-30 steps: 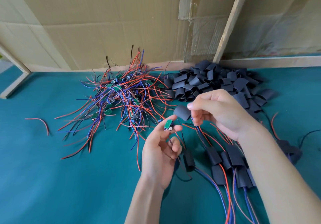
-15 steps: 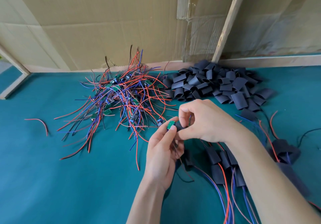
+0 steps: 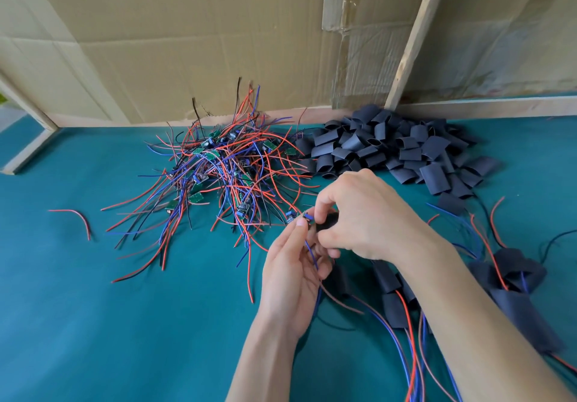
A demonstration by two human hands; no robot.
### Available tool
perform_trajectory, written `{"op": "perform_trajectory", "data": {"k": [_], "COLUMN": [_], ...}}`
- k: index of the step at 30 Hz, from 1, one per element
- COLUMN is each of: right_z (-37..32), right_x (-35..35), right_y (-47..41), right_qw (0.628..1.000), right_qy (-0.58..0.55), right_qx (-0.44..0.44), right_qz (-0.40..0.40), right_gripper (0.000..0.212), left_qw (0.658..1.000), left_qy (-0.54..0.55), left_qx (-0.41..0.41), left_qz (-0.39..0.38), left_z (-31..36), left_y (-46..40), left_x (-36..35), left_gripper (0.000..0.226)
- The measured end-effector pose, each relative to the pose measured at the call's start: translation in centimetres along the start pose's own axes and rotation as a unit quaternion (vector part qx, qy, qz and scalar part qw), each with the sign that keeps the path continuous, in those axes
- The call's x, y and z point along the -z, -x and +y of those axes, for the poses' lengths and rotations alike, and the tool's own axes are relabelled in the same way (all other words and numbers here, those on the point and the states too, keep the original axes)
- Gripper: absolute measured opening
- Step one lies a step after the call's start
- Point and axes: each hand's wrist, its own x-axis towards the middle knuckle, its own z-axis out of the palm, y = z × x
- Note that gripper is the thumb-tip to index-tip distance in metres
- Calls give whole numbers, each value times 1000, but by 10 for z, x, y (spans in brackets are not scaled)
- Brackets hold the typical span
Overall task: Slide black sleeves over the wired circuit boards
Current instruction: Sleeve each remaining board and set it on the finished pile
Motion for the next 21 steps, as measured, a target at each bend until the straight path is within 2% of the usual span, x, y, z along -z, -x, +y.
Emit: {"op": "perform_trajectory", "data": {"k": [11,18,21], "right_z": [-5,7,15], "right_x": [1,2,5], "right_y": [0,-1,-3], "right_qw": [999,998,993], "right_qy": [28,-46,-110], "right_qx": [20,51,36], "right_qz": [0,6,30], "right_gripper": [38,10,15], "left_qw": [1000,1000,1000], "left_qy": [18,19,19], "left_qx": [12,13,12], "left_qz": [-2,-2,-1], "left_z": [-1,-2,-2], "left_y": [-2,-3,-3], "left_x": [2,3,2], "left_gripper": [40,41,39]}}
